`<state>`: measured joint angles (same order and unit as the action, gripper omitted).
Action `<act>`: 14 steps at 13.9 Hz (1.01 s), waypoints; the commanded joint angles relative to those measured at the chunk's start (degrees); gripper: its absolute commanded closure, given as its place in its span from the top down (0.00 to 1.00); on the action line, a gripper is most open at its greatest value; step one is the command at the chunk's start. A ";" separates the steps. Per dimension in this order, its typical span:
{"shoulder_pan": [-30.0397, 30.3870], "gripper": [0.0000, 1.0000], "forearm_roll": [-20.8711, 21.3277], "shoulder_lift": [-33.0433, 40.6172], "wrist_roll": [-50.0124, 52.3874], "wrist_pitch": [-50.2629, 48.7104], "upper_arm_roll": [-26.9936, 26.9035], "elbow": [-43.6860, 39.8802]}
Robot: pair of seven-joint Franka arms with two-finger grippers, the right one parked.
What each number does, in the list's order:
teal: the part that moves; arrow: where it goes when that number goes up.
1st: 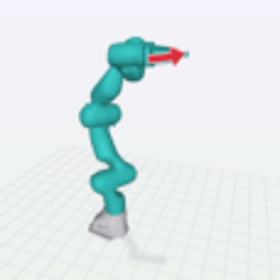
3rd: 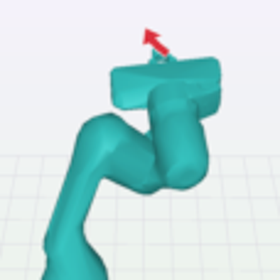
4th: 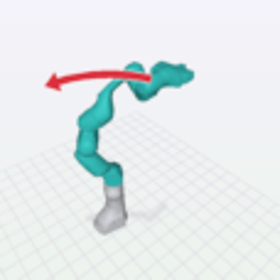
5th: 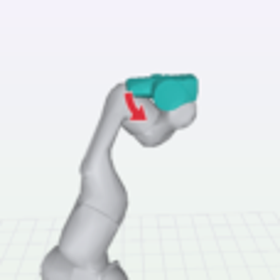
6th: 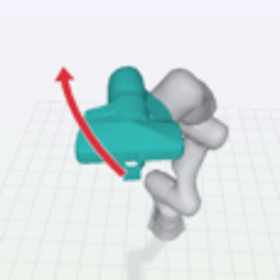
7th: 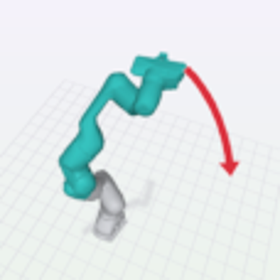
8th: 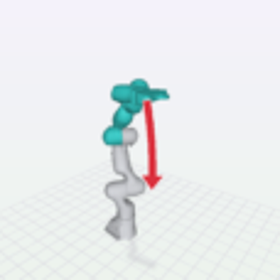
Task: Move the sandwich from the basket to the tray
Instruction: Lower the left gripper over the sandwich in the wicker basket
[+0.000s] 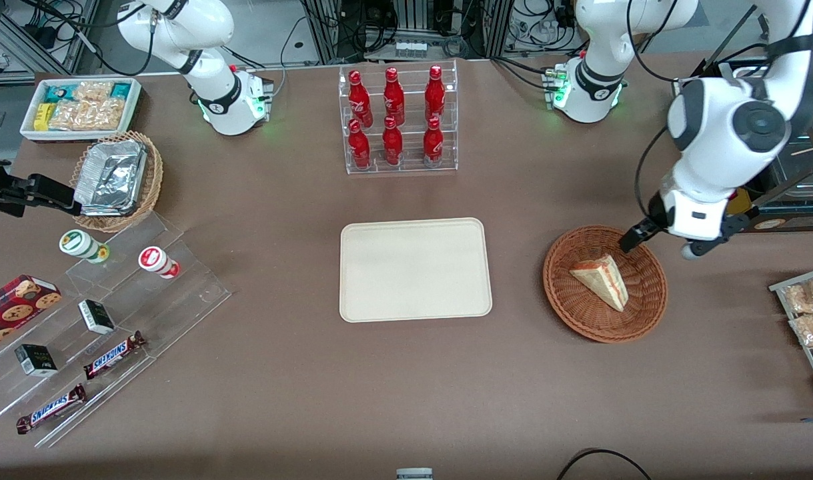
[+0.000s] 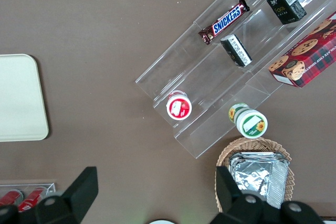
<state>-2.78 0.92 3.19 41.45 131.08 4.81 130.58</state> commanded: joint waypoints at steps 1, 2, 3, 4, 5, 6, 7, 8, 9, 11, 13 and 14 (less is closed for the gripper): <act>-0.03 1.00 0.57 1.29 4.16 5.83 0.73 4.33; -0.03 1.00 0.57 -0.02 5.56 7.16 0.73 4.51; -0.03 1.00 0.57 -1.33 6.97 9.43 0.73 4.51; -0.03 1.00 0.57 -3.17 8.63 11.28 0.73 4.34; -0.03 1.00 0.57 -5.54 9.00 12.95 0.73 4.16; -0.03 1.00 0.57 -6.87 9.18 15.58 0.73 4.42; -0.03 1.00 0.57 -7.75 9.61 17.00 0.73 4.42; -0.03 1.00 0.57 -8.72 10.05 17.62 0.73 4.25; -0.03 1.00 0.57 -9.69 10.14 19.19 0.73 4.33; -0.03 1.00 0.57 -11.36 10.58 21.22 0.73 4.33; -0.03 0.98 0.57 -13.20 10.67 23.42 0.73 4.42; -0.03 0.79 0.49 -13.82 10.76 23.60 0.73 4.25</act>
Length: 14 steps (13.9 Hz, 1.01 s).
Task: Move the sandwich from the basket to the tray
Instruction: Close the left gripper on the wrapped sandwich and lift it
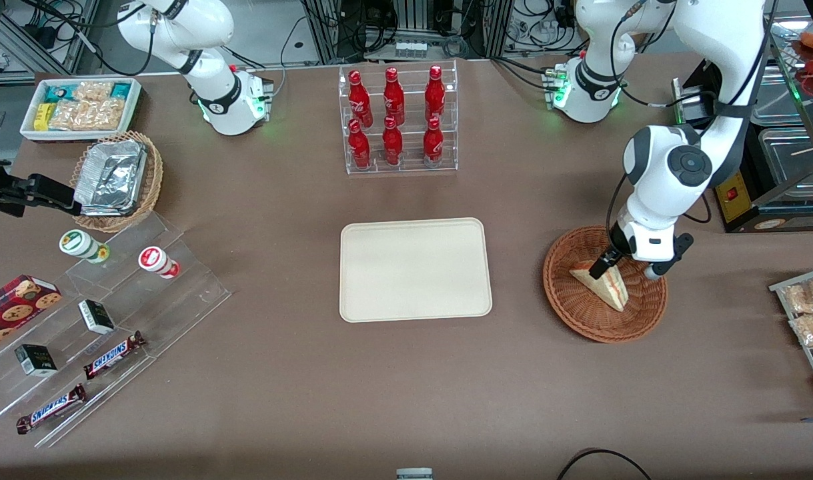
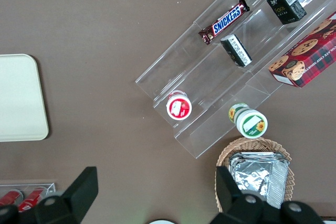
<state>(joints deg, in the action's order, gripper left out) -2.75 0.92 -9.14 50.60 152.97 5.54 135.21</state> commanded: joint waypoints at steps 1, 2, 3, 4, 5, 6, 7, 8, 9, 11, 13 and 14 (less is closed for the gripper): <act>-0.07 0.42 0.49 -1.76 1.61 1.72 0.00 -0.47; -0.07 0.20 0.57 -2.37 1.61 1.72 -0.09 -0.56; -0.07 0.00 0.57 -2.90 1.52 1.98 -0.09 -0.65; -0.07 0.00 0.57 -2.99 1.43 2.50 -0.09 -0.65; -0.07 0.00 0.57 -2.99 1.26 2.51 -0.09 -0.74; -0.07 0.00 0.57 -2.73 1.17 2.33 -0.18 -0.82; 0.02 0.00 0.57 -2.20 1.08 1.81 -0.26 -1.09; 0.11 0.00 0.57 -0.89 1.08 0.41 -0.35 -1.35; 0.11 0.00 0.84 0.86 0.91 -3.17 -0.44 -2.13; 0.02 0.00 5.55 4.73 0.91 -14.48 -0.18 -5.72; -0.41 0.00 6.81 5.28 0.64 -30.29 2.35 -14.57; -0.59 0.00 6.90 4.14 0.64 -37.41 4.55 -20.54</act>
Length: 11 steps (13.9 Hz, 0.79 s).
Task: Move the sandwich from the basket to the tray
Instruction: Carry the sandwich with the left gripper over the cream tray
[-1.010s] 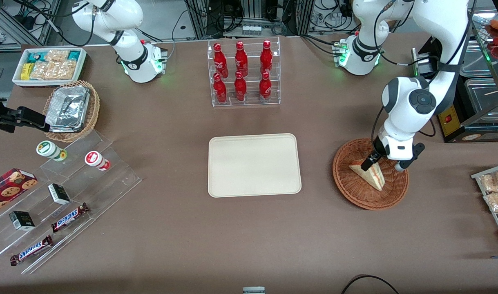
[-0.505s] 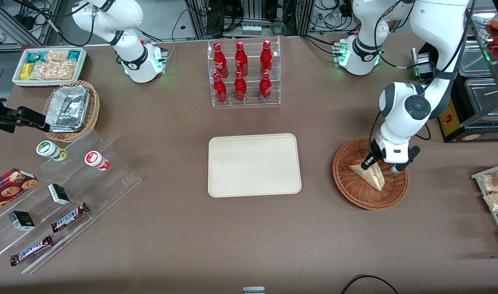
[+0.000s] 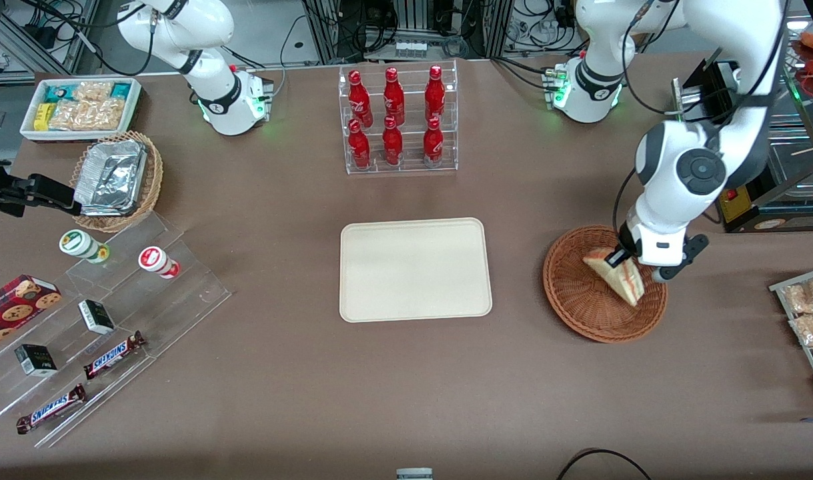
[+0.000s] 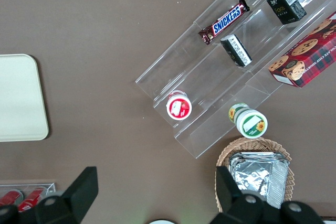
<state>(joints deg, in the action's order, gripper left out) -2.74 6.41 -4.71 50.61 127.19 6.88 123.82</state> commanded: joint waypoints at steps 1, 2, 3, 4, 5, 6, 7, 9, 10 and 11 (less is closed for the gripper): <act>-1.03 0.00 1.41 -2.30 0.54 -17.35 5.84 -14.61; -2.69 0.00 1.67 -5.28 0.71 -21.85 8.39 -19.54; -5.49 0.00 1.76 -8.53 0.98 -23.63 9.29 -23.50; -8.57 0.00 1.59 -10.30 1.50 -23.74 9.30 -26.06; -11.38 0.00 1.33 -12.58 1.68 -23.48 9.30 -28.96; -13.24 0.00 0.89 -15.22 1.94 -23.30 9.38 -31.77; -17.17 0.00 1.23 -19.51 3.25 -23.21 9.30 -35.20; -23.60 0.00 3.16 -26.99 6.50 -21.12 9.03 -41.62; -25.19 0.00 5.17 -29.11 8.52 -20.06 9.12 -43.04; -26.34 0.00 6.85 -30.70 9.58 -18.57 9.21 -43.31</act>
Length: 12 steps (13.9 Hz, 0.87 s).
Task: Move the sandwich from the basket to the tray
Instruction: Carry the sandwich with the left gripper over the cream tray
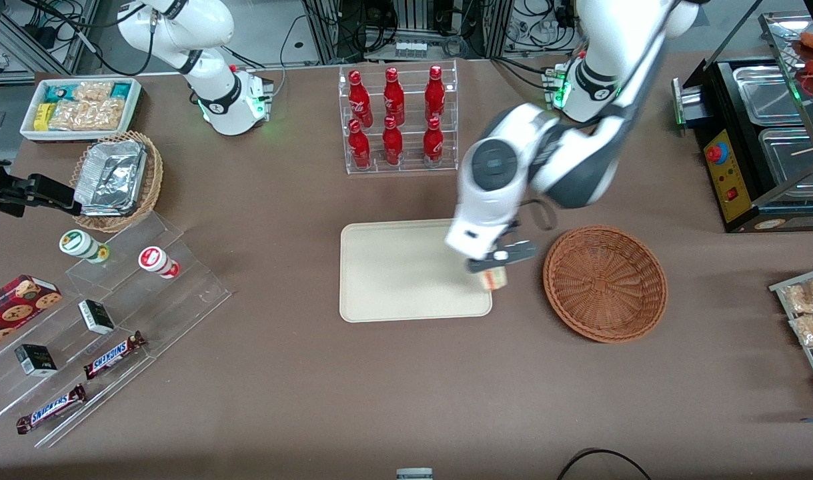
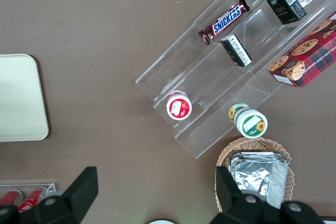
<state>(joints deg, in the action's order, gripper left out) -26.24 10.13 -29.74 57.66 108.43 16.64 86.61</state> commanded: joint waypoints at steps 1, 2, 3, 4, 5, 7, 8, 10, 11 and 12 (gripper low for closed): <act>-4.51 0.00 3.49 -6.81 2.90 3.33 -0.56 -6.02; -5.74 0.00 3.58 -8.22 3.60 6.93 -0.73 -6.10; -6.01 0.00 3.58 -9.19 5.00 9.23 -0.73 -6.19; -6.28 0.00 4.19 -9.89 4.83 10.82 -0.73 -6.19; -7.41 0.00 5.68 -10.25 4.92 11.88 -0.73 -6.10; -8.12 0.00 7.27 -11.83 5.36 13.37 -0.73 -5.93; -8.65 0.00 7.36 -12.44 5.19 15.04 -0.73 -5.75; -9.00 0.00 7.45 -12.97 4.66 16.63 -0.73 -5.40; -9.53 0.00 7.54 -13.33 4.48 16.72 -0.73 -5.31; -9.79 0.00 8.15 -13.59 4.31 16.64 -0.73 -5.23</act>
<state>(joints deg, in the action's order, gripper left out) -34.71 16.59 -42.48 61.53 124.67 16.54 82.33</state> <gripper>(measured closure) 0.855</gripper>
